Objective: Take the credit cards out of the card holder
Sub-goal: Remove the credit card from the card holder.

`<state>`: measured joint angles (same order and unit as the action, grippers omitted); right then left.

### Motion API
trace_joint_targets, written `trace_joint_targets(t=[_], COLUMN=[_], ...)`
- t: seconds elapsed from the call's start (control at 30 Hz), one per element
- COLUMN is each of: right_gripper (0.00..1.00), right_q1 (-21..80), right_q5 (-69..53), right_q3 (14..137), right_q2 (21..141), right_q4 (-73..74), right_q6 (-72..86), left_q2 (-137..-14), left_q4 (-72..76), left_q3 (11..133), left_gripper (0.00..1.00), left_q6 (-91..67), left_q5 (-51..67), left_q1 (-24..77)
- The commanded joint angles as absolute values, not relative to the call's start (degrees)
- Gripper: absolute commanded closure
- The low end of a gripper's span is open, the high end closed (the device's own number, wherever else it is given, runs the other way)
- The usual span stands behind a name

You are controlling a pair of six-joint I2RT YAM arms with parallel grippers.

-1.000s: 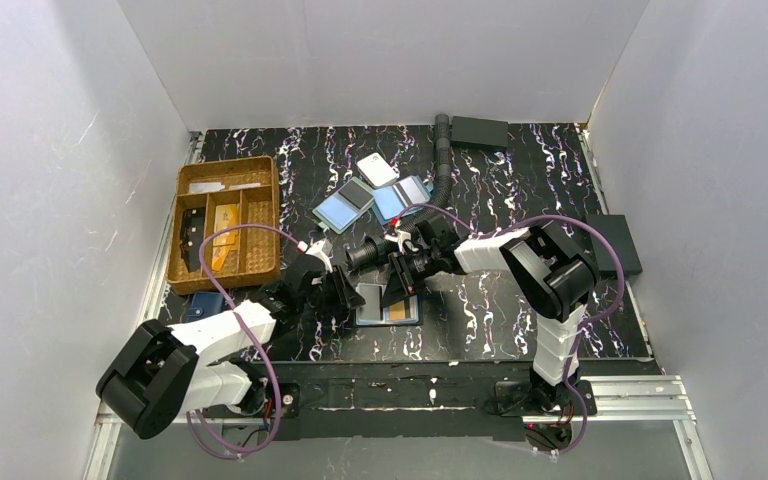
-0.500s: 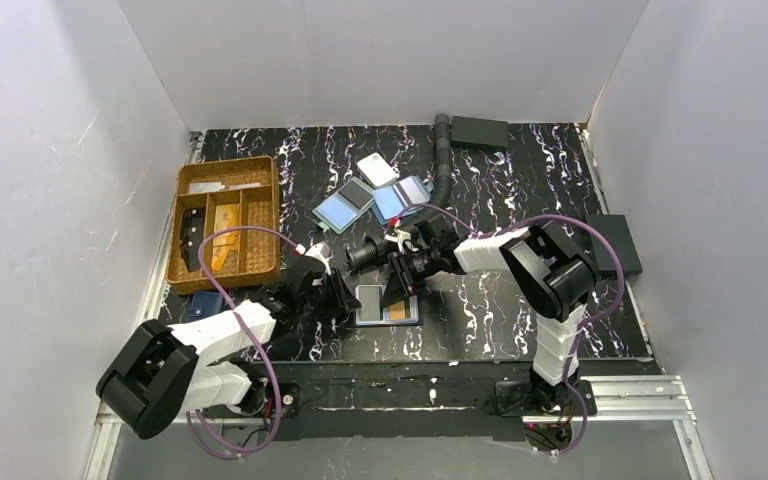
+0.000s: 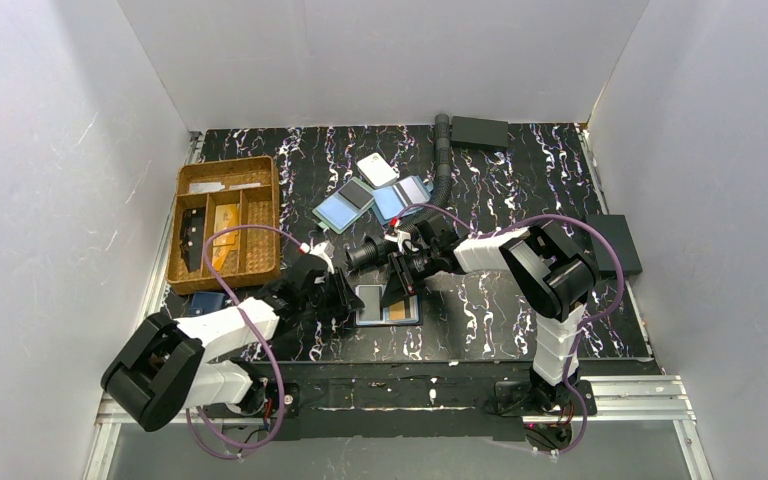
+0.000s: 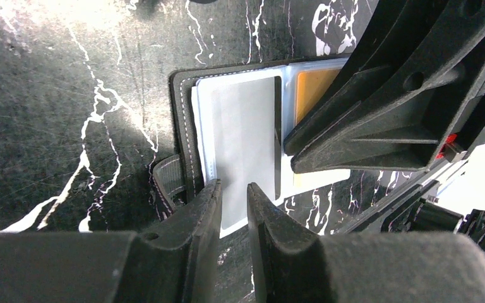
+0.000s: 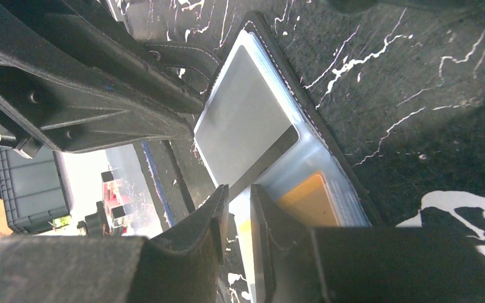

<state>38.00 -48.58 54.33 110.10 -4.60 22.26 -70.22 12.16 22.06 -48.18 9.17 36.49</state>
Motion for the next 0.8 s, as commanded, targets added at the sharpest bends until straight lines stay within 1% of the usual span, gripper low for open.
trace_joint_targets(t=[0.0, 0.33, 0.53, 0.77], right_gripper=[0.71, 0.71, 0.65, 0.64], right_q1=[38.1, 38.1, 38.1, 38.1], right_q5=[-46.1, -46.2, -46.4, -44.9], right_q3=[55.0, 55.1, 55.1, 55.2], right_q2=[111.9, 112.0, 112.1, 112.1], right_q4=[-2.0, -1.8, -1.8, -1.0], right_q6=[20.0, 20.0, 20.1, 20.3], left_q2=[-71.3, -74.3, -76.1, -79.2], left_q4=[13.4, 13.2, 13.2, 13.5], left_q3=[23.8, 23.3, 23.7, 25.0], left_gripper=[0.80, 0.78, 0.77, 0.78], left_q6=[-47.5, -48.9, -49.3, -49.8], left_q5=[10.3, 8.8, 9.5, 11.8], left_q1=[36.3, 36.3, 36.3, 36.3])
